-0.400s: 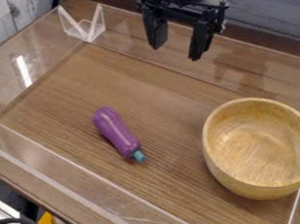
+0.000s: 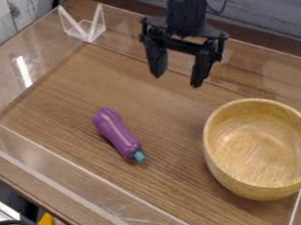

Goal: Put the purple eggplant in the brown bowl

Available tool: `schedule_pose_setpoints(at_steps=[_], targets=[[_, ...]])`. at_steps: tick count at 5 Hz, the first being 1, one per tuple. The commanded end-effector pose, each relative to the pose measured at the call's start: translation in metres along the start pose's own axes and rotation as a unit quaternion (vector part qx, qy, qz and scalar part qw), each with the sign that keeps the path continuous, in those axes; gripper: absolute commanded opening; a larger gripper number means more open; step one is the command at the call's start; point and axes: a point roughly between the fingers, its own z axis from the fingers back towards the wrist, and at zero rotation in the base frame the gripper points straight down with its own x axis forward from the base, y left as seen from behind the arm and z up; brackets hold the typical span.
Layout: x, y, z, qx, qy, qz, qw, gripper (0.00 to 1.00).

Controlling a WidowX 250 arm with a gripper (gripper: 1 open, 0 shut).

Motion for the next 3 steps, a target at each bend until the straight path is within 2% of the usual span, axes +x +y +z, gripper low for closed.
schedule_pose_setpoints(at_steps=[1, 2, 3], targets=[[-0.014, 0.019, -0.005, -0.011, -0.03, 0.041, 0.9986, 1.0], [-0.029, 0.048, -0.02, -0.017, -0.042, 0.099, 0.9941, 1.0], [-0.039, 0.071, -0.021, -0.024, -0.052, 0.156, 0.9861, 1.0]])
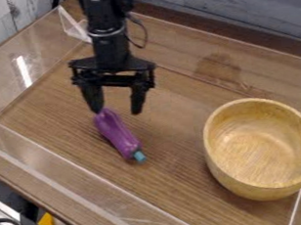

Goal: Put the purple eggplant in the brown bowl

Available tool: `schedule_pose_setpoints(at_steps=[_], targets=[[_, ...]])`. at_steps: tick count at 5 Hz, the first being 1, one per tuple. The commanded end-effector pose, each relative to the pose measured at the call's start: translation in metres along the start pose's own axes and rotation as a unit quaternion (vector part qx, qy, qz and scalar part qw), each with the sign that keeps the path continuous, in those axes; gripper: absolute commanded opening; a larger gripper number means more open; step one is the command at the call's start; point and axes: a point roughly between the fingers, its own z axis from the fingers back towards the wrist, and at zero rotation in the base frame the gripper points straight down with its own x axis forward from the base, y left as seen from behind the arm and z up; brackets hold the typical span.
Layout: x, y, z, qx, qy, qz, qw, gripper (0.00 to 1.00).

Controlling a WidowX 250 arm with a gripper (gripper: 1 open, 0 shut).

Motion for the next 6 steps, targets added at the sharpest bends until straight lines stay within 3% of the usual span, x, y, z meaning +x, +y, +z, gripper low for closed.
schedule_pose_setpoints(at_steps=[1, 3, 6], targets=[[-0.001, 0.009, 0.008, -0.014, -0.03, 0.049, 0.9983, 1.0], [0.002, 0.002, 0.019, -0.033, -0.031, 0.081, 0.9957, 1.0], [-0.004, 0.009, 0.0, -0.055, -0.029, 0.104, 0.9927, 1.0]])
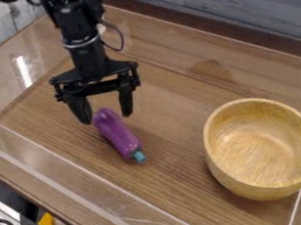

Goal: Put the purple eggplant in the brown bowl

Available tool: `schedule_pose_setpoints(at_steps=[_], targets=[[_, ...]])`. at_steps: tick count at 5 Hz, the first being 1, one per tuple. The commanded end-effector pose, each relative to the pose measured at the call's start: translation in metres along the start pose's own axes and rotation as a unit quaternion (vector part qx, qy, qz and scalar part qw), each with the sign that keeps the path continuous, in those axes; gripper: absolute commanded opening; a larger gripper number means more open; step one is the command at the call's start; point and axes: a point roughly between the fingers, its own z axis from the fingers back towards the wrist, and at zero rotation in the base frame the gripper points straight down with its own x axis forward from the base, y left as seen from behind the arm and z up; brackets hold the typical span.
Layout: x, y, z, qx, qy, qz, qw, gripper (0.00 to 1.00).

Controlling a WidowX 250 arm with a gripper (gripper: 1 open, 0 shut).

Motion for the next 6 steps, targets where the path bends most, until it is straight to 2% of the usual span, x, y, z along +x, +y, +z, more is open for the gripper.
schedule_pose_setpoints(at_steps=[1, 3, 5, 6], targets=[[0.002, 0.003, 0.0, -0.011, -0.017, 0.0, 0.9998, 1.0], [0.022, 0.005, -0.004, -0.022, -0.021, 0.038, 0.9988, 1.0], [0.01, 0.013, -0.011, -0.024, -0.019, 0.032, 0.999, 1.0], [0.001, 0.001, -0.017, -0.027, -0.02, 0.033, 0.9989, 1.0]])
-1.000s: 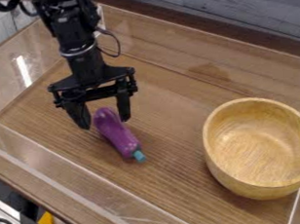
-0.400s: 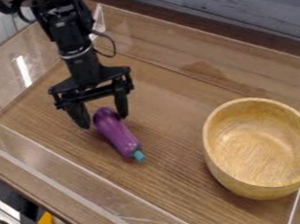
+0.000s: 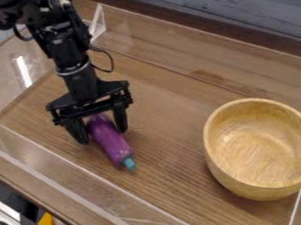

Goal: Put the purple eggplant in the brown bowl

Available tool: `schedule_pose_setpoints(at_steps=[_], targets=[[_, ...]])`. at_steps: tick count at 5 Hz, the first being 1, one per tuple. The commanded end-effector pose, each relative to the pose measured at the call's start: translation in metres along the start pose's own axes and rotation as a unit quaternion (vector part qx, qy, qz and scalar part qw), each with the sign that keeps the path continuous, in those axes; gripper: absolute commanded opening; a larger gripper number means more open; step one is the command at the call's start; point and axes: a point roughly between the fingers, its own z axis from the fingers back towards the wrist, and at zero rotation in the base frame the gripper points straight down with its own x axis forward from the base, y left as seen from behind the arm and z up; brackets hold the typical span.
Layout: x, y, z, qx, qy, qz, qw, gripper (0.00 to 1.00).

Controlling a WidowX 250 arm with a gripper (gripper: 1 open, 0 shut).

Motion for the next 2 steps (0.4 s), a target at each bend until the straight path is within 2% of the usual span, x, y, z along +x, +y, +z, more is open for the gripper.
schedule_pose_setpoints(at_steps=[1, 2], targets=[[-0.0048, -0.0135, 0.0048, -0.01, -0.024, -0.005, 0.9997, 1.0], [-0.0072, -0.0084, -0.0038, -0.014, -0.032, 0.011, 0.9993, 1.0]])
